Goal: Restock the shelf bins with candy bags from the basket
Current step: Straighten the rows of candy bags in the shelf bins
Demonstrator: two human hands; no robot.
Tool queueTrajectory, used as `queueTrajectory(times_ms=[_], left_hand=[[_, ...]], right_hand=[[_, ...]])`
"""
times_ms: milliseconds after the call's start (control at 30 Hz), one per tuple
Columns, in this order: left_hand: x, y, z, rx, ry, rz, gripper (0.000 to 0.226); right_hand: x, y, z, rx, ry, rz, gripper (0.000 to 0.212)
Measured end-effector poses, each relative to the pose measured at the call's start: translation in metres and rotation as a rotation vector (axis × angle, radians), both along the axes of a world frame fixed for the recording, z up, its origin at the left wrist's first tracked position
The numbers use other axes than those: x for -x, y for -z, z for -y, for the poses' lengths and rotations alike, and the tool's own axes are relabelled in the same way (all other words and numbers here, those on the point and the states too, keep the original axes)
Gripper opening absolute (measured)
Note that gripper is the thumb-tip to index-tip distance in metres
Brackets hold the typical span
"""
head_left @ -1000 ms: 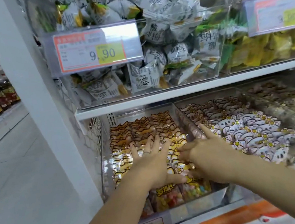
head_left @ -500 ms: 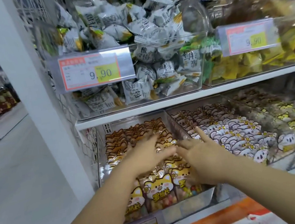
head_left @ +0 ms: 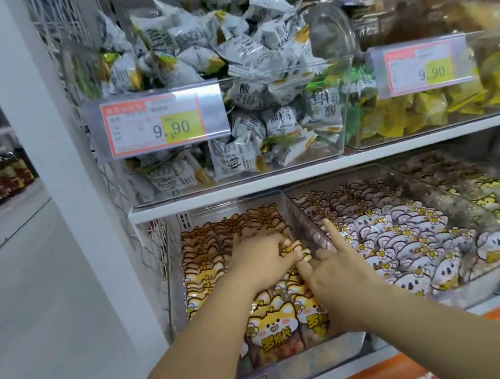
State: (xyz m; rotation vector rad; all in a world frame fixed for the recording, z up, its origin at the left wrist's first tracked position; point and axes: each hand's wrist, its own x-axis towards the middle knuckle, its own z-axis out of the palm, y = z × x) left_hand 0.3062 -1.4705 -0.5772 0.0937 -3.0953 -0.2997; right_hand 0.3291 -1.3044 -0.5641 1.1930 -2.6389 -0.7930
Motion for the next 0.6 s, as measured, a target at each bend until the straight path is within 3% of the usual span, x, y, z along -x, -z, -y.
queueTrajectory(times_ms=[133, 333, 433, 500, 600], left_hand=[[-0.015, -0.003, -0.005, -0.031, 0.015, -0.041, 0.037], [-0.006, 0.001, 0.007, 0.013, 0.028, -0.02, 0.049], [-0.008, -0.008, 0.026, -0.054, -0.078, -0.047, 0.059], [-0.018, -0.012, 0.041, -0.006, -0.198, -0.041, 0.063], [-0.036, -0.006, 0.045, 0.072, -0.316, 0.08, 0.068]], right_hand=[[-0.007, -0.004, -0.003, 0.047, 0.02, 0.018, 0.079], [-0.003, -0.007, 0.005, 0.047, 0.084, 0.059, 0.063], [0.002, -0.013, 0.008, 0.038, 0.116, 0.12, 0.098], [0.0, -0.021, 0.008, 0.17, 0.073, 0.187, 0.121], [0.0, -0.022, 0.019, 0.345, -0.004, 0.419, 0.126]])
